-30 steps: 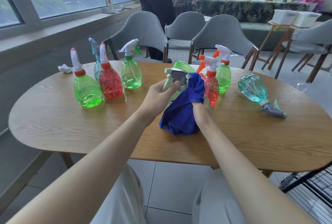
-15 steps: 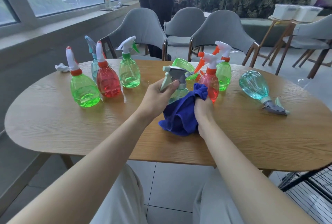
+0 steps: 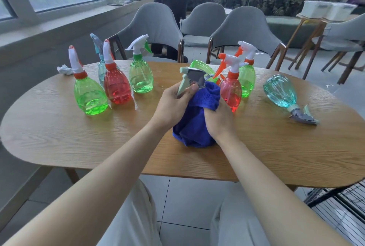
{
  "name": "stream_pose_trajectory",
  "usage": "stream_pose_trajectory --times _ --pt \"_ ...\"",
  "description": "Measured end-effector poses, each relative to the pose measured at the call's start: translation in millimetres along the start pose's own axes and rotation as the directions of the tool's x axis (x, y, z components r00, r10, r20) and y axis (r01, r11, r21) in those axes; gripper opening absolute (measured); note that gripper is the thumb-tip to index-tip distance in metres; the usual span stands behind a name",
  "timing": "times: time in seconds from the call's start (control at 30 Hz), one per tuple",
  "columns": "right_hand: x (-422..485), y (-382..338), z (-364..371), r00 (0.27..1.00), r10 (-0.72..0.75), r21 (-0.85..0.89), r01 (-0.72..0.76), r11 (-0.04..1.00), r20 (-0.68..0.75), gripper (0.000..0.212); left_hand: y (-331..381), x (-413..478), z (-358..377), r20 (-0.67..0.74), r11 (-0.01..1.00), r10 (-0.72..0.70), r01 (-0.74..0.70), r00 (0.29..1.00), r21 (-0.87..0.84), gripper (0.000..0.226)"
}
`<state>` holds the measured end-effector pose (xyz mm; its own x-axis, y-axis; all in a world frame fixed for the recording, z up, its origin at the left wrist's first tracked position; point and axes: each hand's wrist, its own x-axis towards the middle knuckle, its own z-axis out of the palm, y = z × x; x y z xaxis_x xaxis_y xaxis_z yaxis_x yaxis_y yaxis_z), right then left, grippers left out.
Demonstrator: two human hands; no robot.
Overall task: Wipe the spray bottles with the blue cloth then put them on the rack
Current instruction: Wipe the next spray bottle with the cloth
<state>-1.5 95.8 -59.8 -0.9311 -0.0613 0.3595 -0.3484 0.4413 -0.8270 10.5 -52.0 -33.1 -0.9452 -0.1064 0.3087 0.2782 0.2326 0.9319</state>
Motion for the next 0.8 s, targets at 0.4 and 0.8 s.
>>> stream_pose_trajectory --times 0.4,0.8 --pt "-10 6 -3 0.994 -0.103 -0.176 0.110 0.978 0.045 0.030 1 -8 1 -0.009 0.993 0.022 -0.021 1.000 0.117 0.045" --pt "-1 1 3 0.986 -0.167 -0.148 0.169 0.975 0.023 0.029 2 -20 3 0.044 0.977 0.024 -0.033 0.999 0.213 0.030"
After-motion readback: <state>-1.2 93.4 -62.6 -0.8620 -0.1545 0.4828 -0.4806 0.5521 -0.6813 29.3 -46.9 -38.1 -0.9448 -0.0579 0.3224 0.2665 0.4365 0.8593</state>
